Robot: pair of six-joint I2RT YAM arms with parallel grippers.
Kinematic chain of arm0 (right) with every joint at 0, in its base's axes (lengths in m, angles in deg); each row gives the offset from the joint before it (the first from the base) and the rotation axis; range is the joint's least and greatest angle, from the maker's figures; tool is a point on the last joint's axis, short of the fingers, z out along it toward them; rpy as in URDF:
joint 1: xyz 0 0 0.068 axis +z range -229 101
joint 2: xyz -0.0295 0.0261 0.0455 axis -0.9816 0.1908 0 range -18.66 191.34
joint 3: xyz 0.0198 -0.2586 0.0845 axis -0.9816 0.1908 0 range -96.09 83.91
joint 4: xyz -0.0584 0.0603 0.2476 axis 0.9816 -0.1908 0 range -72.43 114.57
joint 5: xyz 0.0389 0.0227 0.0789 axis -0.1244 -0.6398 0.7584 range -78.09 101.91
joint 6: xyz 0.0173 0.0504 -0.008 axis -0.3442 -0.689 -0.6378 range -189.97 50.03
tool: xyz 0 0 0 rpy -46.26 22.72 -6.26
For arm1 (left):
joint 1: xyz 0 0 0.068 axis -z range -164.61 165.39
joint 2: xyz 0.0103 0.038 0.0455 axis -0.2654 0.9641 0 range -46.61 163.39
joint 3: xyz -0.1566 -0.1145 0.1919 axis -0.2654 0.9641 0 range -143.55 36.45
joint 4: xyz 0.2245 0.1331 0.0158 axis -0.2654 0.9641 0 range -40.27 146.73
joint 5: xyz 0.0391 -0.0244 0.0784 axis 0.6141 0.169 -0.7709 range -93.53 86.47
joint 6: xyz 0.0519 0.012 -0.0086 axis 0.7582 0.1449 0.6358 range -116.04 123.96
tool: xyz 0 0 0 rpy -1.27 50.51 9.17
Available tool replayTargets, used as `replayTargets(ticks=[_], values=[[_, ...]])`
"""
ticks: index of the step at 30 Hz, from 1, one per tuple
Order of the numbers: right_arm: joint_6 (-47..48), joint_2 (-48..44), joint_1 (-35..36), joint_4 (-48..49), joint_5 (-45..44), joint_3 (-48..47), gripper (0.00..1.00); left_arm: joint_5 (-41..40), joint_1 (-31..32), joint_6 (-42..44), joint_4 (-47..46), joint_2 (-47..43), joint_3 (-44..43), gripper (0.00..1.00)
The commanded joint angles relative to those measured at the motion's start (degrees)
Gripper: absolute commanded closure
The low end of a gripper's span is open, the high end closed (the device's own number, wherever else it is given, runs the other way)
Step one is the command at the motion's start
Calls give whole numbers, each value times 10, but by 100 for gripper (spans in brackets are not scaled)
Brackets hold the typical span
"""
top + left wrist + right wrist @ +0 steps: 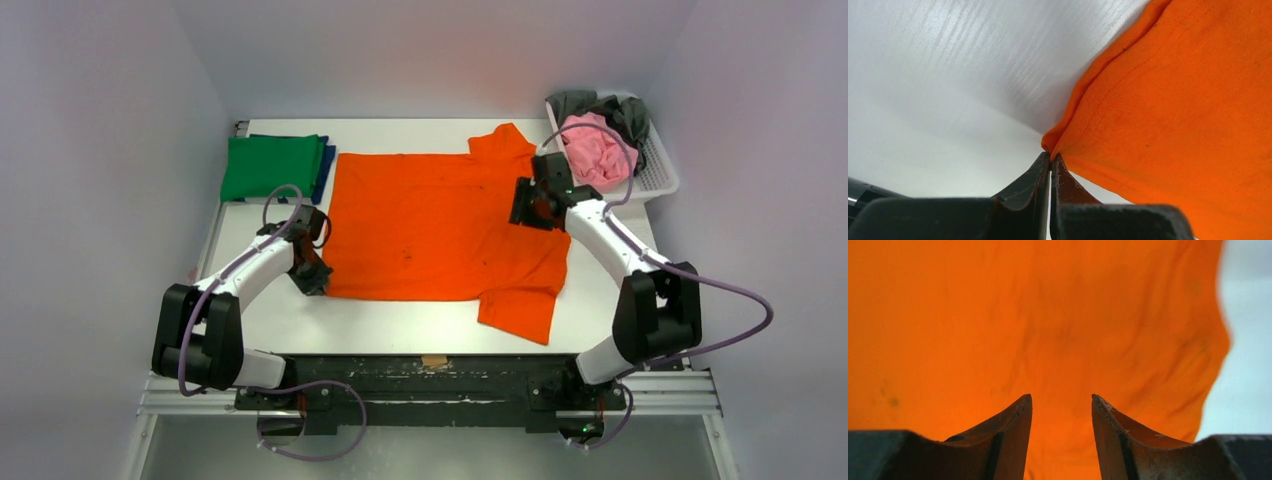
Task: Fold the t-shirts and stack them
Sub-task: Grab the side of the flattened tshirt closest away from the robot with both arms
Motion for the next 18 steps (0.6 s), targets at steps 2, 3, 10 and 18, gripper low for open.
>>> replayTargets(ticks=[2,3,10,18], values=[[-24,-59,104,-133,-18,81,55,21,-5,19,-24,-11,-8,100],[-30,-74,115,-154,-20,97,55,25,-5,22,-27,-10,-6,100],[-127,-182,141,-225,-5,245,60,23,-5,37,-25,-19,-3,100],[-174,-178,143,-175,36,294,65,25,-5,48,-19,-16,-13,100]])
